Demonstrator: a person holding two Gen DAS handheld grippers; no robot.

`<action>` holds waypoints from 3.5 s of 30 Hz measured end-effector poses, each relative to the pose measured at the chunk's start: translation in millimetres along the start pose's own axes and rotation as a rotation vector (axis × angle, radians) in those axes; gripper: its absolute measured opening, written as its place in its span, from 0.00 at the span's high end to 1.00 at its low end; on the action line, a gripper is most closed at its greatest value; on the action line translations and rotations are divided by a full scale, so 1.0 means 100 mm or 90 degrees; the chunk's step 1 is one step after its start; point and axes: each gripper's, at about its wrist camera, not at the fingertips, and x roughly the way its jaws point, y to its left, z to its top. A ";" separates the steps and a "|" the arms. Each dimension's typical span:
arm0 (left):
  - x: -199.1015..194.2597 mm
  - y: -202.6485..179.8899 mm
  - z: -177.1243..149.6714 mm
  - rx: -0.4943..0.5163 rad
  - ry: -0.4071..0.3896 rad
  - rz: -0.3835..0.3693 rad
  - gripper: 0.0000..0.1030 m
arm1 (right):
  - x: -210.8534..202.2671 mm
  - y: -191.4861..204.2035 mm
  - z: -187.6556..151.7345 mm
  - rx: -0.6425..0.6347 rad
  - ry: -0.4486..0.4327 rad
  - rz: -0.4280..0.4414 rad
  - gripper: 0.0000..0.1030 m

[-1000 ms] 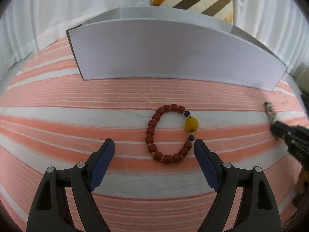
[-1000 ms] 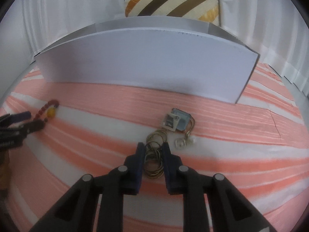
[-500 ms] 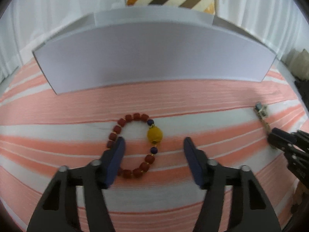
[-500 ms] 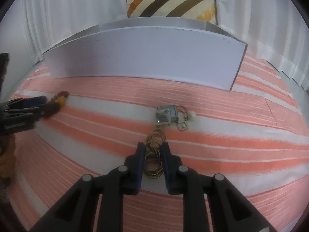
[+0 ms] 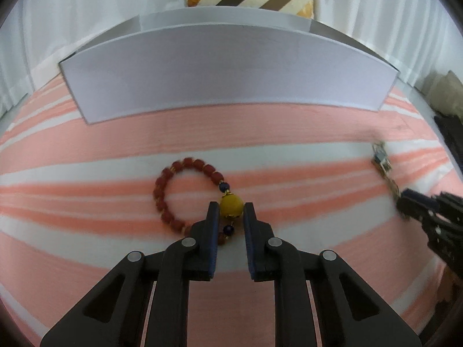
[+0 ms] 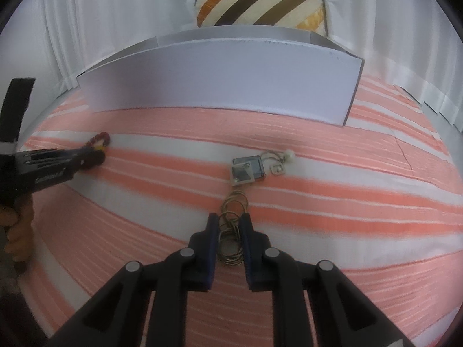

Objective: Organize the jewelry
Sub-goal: 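Grasp the red bead bracelet with the left tool while the right tool grasps the silver keychain, then carry the red bracelet and silver keychain into the white box with both tools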

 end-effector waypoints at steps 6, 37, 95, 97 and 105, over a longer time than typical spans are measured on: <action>-0.29 0.04 -0.29 -0.014 -0.002 -0.028 0.86 | -0.13 0.05 -0.14 -0.013 0.002 -0.001 0.86; -0.56 -0.10 -0.41 0.022 0.022 -0.038 0.86 | -0.40 0.25 -0.19 -0.028 0.016 -0.007 0.84; -0.45 0.08 2.66 -0.054 -0.044 -0.064 0.86 | -0.20 0.04 2.76 -0.002 -0.116 0.032 0.85; -0.33 0.08 2.67 -0.051 -0.039 -0.056 0.86 | -0.02 0.01 2.79 -0.003 -0.101 0.028 0.85; 0.11 0.12 2.61 -0.050 -0.012 -0.034 0.85 | 0.46 -0.09 2.75 0.011 -0.055 0.028 0.85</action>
